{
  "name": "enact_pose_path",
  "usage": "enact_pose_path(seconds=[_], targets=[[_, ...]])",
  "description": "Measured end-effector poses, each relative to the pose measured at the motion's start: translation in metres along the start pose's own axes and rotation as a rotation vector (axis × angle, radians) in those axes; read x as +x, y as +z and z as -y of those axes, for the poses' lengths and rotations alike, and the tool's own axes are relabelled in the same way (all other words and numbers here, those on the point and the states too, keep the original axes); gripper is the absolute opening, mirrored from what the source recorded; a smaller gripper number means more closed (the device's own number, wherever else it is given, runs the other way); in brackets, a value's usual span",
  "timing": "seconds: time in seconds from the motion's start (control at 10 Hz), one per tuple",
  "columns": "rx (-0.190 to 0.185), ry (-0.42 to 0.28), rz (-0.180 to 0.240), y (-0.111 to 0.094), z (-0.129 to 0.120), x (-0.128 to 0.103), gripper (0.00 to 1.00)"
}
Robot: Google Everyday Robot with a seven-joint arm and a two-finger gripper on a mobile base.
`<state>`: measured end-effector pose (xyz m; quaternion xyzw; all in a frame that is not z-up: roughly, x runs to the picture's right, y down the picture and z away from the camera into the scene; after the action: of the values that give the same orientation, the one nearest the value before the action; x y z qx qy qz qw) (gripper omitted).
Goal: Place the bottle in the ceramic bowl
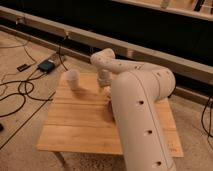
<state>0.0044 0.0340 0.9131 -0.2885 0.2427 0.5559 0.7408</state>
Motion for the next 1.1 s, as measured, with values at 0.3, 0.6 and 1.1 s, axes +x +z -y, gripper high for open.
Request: enact_pose_path(seconds=[0.3,0.6,1.1], targets=[[-0.011,0.000,-0.013,0.002,-0.010,0.010,0.65],[-0.010,-0.019,-0.057,0.019,-0.017,0.019,0.65],[0.005,-0.019,-0.081,0.044,-0.001,-0.001,0.65]])
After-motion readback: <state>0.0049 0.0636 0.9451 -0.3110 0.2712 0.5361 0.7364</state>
